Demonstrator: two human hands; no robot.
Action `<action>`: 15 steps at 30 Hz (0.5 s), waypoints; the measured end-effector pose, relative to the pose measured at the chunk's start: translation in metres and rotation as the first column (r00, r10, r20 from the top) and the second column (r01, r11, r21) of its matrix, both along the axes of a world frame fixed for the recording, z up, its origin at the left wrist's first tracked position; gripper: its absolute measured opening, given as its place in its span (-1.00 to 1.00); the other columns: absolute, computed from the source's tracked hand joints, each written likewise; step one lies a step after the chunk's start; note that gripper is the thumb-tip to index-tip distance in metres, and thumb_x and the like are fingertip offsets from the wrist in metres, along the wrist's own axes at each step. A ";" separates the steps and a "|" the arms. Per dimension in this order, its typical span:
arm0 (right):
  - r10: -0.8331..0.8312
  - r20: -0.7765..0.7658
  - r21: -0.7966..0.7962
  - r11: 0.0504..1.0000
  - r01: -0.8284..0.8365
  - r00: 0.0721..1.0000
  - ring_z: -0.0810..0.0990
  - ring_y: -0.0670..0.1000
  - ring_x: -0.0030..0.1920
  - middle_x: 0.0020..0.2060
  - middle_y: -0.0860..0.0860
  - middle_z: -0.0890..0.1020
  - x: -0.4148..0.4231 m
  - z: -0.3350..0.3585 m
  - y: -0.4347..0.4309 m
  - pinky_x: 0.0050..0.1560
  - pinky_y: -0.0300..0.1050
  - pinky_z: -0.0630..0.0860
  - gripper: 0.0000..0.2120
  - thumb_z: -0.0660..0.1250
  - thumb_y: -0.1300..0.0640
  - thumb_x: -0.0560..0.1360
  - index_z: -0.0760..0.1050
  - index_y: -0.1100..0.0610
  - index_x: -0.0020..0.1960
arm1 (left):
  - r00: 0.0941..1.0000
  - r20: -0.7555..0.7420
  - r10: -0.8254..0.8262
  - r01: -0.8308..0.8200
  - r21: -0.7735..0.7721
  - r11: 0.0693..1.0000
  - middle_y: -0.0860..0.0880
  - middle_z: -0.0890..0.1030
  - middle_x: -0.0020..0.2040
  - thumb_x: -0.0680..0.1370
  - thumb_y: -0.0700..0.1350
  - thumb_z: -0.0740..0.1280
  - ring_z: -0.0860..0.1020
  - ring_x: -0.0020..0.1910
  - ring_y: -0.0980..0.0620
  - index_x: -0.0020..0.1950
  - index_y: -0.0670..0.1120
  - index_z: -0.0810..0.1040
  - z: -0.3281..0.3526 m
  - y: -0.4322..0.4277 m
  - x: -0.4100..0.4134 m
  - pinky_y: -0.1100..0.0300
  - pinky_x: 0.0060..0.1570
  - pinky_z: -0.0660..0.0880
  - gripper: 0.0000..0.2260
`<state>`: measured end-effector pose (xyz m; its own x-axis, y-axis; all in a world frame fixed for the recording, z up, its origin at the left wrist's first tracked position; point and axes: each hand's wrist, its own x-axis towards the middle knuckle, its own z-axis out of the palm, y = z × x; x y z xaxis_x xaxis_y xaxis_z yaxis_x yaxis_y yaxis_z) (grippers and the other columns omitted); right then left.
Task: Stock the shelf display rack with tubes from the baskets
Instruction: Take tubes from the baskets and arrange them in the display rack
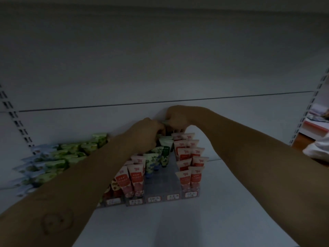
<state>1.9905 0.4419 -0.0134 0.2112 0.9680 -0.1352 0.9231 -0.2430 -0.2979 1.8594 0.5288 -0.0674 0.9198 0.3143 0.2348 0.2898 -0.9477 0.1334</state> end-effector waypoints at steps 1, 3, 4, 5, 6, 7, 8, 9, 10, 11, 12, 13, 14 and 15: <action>-0.004 -0.019 0.000 1.000 0.004 1.000 0.55 0.00 -0.31 -0.32 0.00 0.52 0.001 -0.001 -0.001 -0.23 -0.11 0.56 -0.67 0.21 0.13 0.60 0.44 0.04 -0.34 | 1.000 0.005 0.000 0.000 0.007 1.000 -0.15 0.63 -0.09 0.49 -0.27 0.31 0.55 -0.19 -0.05 0.06 -0.13 0.60 -0.001 0.000 -0.001 0.10 -0.20 0.51 -0.82; -0.018 -0.063 -0.008 1.000 0.018 0.998 0.64 0.09 -0.17 -0.27 0.02 0.58 0.002 -0.002 -0.002 -0.12 -0.01 0.63 -0.75 0.22 0.15 0.58 0.50 0.08 -0.26 | 1.000 0.000 0.012 -0.012 0.033 0.999 -0.14 0.63 -0.06 0.49 -0.24 0.33 0.57 -0.17 -0.06 0.08 -0.15 0.58 -0.003 0.001 -0.003 0.07 -0.18 0.54 -0.82; -0.017 -0.079 -0.014 1.000 0.016 0.997 0.65 0.13 -0.11 -0.24 0.05 0.59 0.002 -0.002 -0.002 -0.07 0.04 0.64 -0.79 0.22 0.17 0.58 0.51 0.10 -0.22 | 1.000 -0.015 0.025 -0.024 0.047 0.999 -0.16 0.62 -0.07 0.49 -0.24 0.33 0.56 -0.18 -0.05 0.07 -0.17 0.56 -0.003 0.001 -0.003 0.08 -0.22 0.53 -0.83; -0.013 -0.079 -0.019 1.000 0.012 0.997 0.66 0.14 -0.08 -0.21 0.07 0.60 0.002 -0.001 -0.001 -0.04 0.06 0.63 -0.81 0.23 0.20 0.57 0.52 0.13 -0.19 | 0.999 -0.024 0.035 -0.034 0.058 0.998 -0.18 0.61 -0.09 0.49 -0.25 0.32 0.53 -0.21 -0.03 0.07 -0.19 0.54 -0.002 0.000 -0.004 0.13 -0.29 0.49 -0.84; -0.010 -0.079 -0.029 1.000 0.008 0.997 0.66 0.14 -0.08 -0.20 0.08 0.60 0.001 0.000 0.000 -0.03 0.07 0.63 -0.83 0.23 0.20 0.57 0.52 0.14 -0.17 | 0.999 -0.027 0.042 -0.040 0.065 0.997 -0.19 0.60 -0.10 0.50 -0.27 0.32 0.50 -0.24 -0.01 0.07 -0.19 0.51 -0.001 -0.002 -0.004 0.17 -0.36 0.42 -0.84; -0.012 -0.080 -0.041 0.999 0.009 0.997 0.65 0.12 -0.10 -0.21 0.08 0.60 0.000 0.001 0.000 -0.04 0.05 0.63 -0.83 0.23 0.20 0.57 0.51 0.14 -0.18 | 0.999 -0.021 0.042 -0.040 0.066 0.997 -0.20 0.59 -0.09 0.50 -0.28 0.31 0.46 -0.26 0.01 0.10 -0.20 0.49 0.000 -0.004 -0.004 0.19 -0.40 0.34 -0.82; -0.013 -0.079 -0.042 0.999 0.010 0.997 0.64 0.09 -0.15 -0.24 0.05 0.59 -0.001 0.001 0.000 -0.08 0.01 0.63 -0.81 0.24 0.19 0.56 0.50 0.12 -0.22 | 0.999 -0.006 0.037 -0.037 0.061 0.997 -0.21 0.58 -0.08 0.50 -0.28 0.31 0.44 -0.26 0.03 0.13 -0.20 0.46 0.001 -0.006 -0.004 0.20 -0.41 0.29 -0.79; -0.013 -0.053 -0.037 0.999 0.011 0.999 0.61 0.06 -0.21 -0.28 0.03 0.57 -0.002 0.001 0.001 -0.16 -0.04 0.62 -0.78 0.24 0.19 0.56 0.47 0.08 -0.27 | 0.999 0.011 0.033 -0.033 0.057 0.998 -0.20 0.58 -0.07 0.50 -0.28 0.31 0.42 -0.25 0.04 0.16 -0.20 0.44 0.001 -0.008 -0.005 0.21 -0.38 0.28 -0.76; -0.009 -0.006 -0.032 0.999 0.009 1.000 0.58 0.03 -0.27 -0.31 0.02 0.54 -0.003 0.000 0.001 -0.25 -0.11 0.57 -0.75 0.24 0.20 0.55 0.43 0.06 -0.30 | 0.999 0.022 0.035 -0.036 0.060 0.998 -0.20 0.57 -0.05 0.50 -0.28 0.32 0.41 -0.24 0.06 0.19 -0.20 0.42 0.001 -0.009 -0.005 0.22 -0.36 0.27 -0.73; -0.005 0.049 -0.035 0.999 0.007 0.999 0.56 0.02 -0.29 -0.32 0.02 0.53 -0.003 -0.001 0.001 -0.31 -0.16 0.51 -0.75 0.25 0.20 0.54 0.41 0.06 -0.31 | 0.999 0.028 0.042 -0.044 0.066 0.997 -0.19 0.57 -0.03 0.51 -0.27 0.32 0.40 -0.23 0.07 0.22 -0.20 0.41 0.001 -0.010 -0.006 0.25 -0.35 0.25 -0.71; 0.003 0.092 -0.040 0.999 0.001 0.996 0.55 0.04 -0.28 -0.30 0.03 0.54 -0.003 -0.003 0.001 -0.32 -0.17 0.47 -0.77 0.26 0.18 0.53 0.42 0.09 -0.30 | 0.998 0.035 0.051 -0.054 0.070 0.996 -0.19 0.57 -0.01 0.51 -0.26 0.31 0.39 -0.22 0.07 0.25 -0.19 0.40 0.000 -0.011 -0.007 0.26 -0.34 0.23 -0.68; 0.015 0.129 -0.044 0.999 -0.009 0.991 0.56 0.07 -0.22 -0.26 0.06 0.56 -0.004 -0.005 0.001 -0.29 -0.14 0.48 -0.81 0.27 0.16 0.53 0.45 0.13 -0.26 | 0.998 0.040 0.057 -0.060 0.078 0.995 -0.19 0.57 0.00 0.51 -0.26 0.31 0.38 -0.20 0.07 0.28 -0.19 0.39 -0.001 -0.012 -0.008 0.26 -0.33 0.22 -0.66; 0.033 0.158 -0.043 0.999 -0.026 0.987 0.57 0.10 -0.16 -0.20 0.08 0.58 -0.005 -0.006 0.001 -0.21 -0.11 0.49 -0.85 0.28 0.14 0.53 0.49 0.18 -0.18 | 0.997 0.041 0.060 -0.064 0.087 0.994 -0.20 0.57 0.01 0.51 -0.26 0.31 0.37 -0.20 0.07 0.31 -0.19 0.37 -0.002 -0.012 -0.008 0.26 -0.32 0.22 -0.64; 0.041 0.174 -0.041 0.999 -0.035 0.984 0.57 0.11 -0.11 -0.14 0.11 0.59 -0.006 -0.006 0.000 -0.13 -0.08 0.49 -0.86 0.28 0.13 0.54 0.52 0.20 -0.09 | 0.997 0.036 0.063 -0.066 0.091 0.994 -0.20 0.57 0.01 0.52 -0.26 0.30 0.38 -0.20 0.06 0.33 -0.20 0.36 -0.003 -0.012 -0.008 0.25 -0.32 0.23 -0.62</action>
<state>1.9847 0.4416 -0.0199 0.1979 0.9707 -0.1361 0.9690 -0.2147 -0.1222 1.8516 0.5168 -0.0703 0.8899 0.3480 0.2950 0.3472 -0.9361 0.0569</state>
